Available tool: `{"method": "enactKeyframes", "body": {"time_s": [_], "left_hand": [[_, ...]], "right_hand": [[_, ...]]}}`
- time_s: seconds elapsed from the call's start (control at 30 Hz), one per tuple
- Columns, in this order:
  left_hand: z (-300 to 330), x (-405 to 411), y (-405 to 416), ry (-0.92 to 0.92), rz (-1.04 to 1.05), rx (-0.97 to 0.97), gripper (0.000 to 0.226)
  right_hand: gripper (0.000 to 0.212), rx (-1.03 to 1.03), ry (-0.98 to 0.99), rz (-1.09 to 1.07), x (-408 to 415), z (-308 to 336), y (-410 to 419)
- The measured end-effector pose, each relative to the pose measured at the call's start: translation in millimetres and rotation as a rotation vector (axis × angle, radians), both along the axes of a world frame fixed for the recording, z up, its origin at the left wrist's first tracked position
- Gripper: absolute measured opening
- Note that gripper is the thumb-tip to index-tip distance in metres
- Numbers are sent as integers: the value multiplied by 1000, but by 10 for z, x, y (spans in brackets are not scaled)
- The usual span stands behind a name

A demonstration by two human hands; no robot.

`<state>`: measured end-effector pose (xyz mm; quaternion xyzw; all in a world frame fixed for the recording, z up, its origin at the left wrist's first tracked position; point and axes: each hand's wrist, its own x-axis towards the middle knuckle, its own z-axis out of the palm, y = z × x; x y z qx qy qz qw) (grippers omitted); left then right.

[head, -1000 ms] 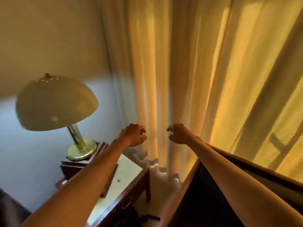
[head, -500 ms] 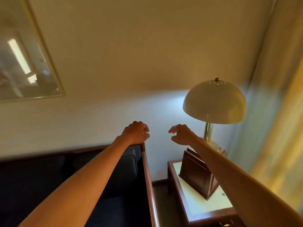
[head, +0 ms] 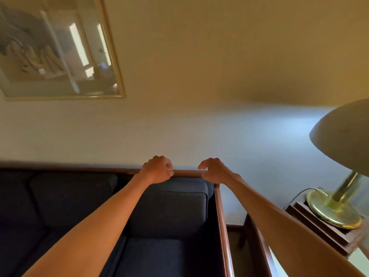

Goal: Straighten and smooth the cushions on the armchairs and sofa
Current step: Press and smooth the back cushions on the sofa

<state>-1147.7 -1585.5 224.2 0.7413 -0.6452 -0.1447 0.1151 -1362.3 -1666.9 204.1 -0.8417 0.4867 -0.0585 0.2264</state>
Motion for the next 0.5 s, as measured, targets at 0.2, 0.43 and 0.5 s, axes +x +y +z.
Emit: {"method": "enactKeyframes", "body": {"time_s": [0.2,0.43,0.5], "left_hand": [[-697,675,-689,-30,76,103,61],[-1738,1454,-1136,-84,72,269,74],[-1990,1688,-1285,-100,22,359,87]], "right_hand": [[21,140,78,41,720,-641,-804],[63,225,176,60,1435,-1695,-1189],[73,234,206,53,1552,-1962,-1274]]}}
